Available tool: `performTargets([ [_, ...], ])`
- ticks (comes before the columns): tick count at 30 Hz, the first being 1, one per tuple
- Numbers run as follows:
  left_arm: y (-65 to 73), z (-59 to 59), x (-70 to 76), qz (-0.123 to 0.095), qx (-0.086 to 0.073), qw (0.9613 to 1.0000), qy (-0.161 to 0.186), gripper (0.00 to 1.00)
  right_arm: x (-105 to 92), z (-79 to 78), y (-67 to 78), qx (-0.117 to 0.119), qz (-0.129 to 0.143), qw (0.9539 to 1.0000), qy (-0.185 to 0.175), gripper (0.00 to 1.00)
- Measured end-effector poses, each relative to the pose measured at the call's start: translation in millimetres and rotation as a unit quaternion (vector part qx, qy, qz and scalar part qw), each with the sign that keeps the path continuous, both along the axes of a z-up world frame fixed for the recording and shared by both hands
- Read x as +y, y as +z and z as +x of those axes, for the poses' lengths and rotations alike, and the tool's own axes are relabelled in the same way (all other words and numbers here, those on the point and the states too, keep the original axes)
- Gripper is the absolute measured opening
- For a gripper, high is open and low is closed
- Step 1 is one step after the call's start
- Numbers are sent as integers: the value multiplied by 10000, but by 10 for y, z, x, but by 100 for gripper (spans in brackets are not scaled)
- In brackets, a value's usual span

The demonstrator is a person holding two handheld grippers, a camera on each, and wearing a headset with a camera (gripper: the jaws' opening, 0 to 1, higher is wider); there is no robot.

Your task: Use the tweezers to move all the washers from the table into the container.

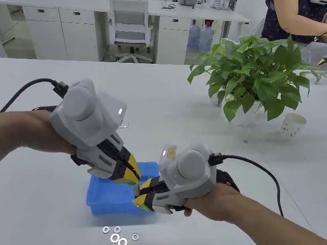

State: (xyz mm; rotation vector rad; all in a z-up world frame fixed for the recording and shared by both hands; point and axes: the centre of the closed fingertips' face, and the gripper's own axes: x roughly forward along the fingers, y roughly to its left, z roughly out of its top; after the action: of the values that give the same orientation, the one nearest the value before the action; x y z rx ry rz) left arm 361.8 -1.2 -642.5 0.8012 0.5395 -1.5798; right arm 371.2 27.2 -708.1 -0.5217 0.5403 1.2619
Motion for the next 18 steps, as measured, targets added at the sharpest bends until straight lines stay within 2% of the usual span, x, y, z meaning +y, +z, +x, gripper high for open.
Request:
performTargets([
  [10, 68, 185, 27, 53, -119, 9999, 9, 6, 30, 202, 79, -55, -4, 10000, -1, 8],
  [18, 48, 330, 37, 127, -201, 9997, 5, 6, 46, 355, 62, -87, 14, 10000, 7, 8],
])
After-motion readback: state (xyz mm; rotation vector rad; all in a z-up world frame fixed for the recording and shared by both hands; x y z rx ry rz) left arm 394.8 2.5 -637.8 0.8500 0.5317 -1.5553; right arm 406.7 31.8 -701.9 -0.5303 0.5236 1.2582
